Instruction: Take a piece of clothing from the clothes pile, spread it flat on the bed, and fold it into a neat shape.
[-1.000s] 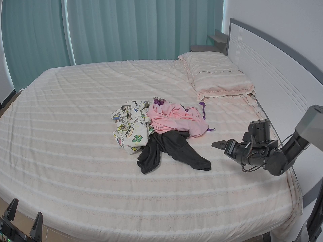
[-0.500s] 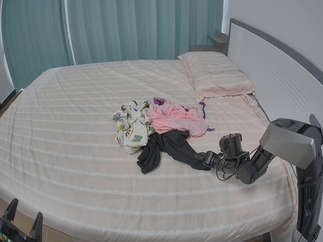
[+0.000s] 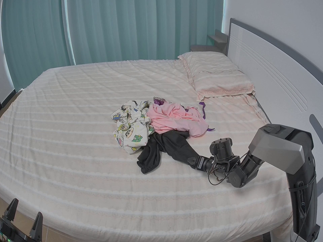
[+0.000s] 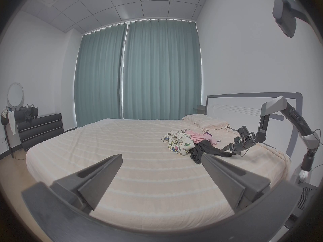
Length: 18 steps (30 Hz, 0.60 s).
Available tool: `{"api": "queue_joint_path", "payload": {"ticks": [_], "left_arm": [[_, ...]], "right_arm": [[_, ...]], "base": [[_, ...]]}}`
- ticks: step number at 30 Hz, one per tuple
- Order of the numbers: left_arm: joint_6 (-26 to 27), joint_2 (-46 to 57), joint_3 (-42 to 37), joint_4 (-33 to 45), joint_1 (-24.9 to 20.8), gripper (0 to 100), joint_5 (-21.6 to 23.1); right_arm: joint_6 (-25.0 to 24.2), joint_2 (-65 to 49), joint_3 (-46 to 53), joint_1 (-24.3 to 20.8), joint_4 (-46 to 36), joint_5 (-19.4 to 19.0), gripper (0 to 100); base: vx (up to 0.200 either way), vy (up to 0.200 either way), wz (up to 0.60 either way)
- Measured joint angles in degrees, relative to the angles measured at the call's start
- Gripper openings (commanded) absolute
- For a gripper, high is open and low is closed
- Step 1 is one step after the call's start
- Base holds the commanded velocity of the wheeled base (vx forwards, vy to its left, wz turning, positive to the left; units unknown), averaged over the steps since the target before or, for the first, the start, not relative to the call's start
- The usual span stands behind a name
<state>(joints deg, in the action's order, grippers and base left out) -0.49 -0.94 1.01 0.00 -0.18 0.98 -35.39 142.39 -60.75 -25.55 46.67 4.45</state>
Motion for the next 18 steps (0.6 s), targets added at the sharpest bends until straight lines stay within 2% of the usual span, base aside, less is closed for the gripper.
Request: {"api": "queue_joint_path", "payload": {"ticks": [2,3,11,18], "left_arm": [[0.02,0.00,0.00,0.00,0.00,100,0.00],[0.05,0.00,0.00,0.00,0.00,100,0.00],[-0.05,-0.02,0.00,0.00,0.00,100,-0.02],[-0.02,-0.02,0.00,0.00,0.00,100,-0.02]], "right_arm": [[0.20,0.95,-1.13,-0.60,0.00,0.85,100],[0.26,1.44,-1.74,-0.77,0.02,1.21,0],[-0.02,2.74,-3.50,-0.74,0.18,1.49,0],[-0.41,0.04,2.97,-0.74,3.64,-0.07,0]], "base": [[0.000,0.000,0.00],[0.000,0.000,0.00],[0.000,0.000,0.00],[0.000,0.000,0.00]]}}
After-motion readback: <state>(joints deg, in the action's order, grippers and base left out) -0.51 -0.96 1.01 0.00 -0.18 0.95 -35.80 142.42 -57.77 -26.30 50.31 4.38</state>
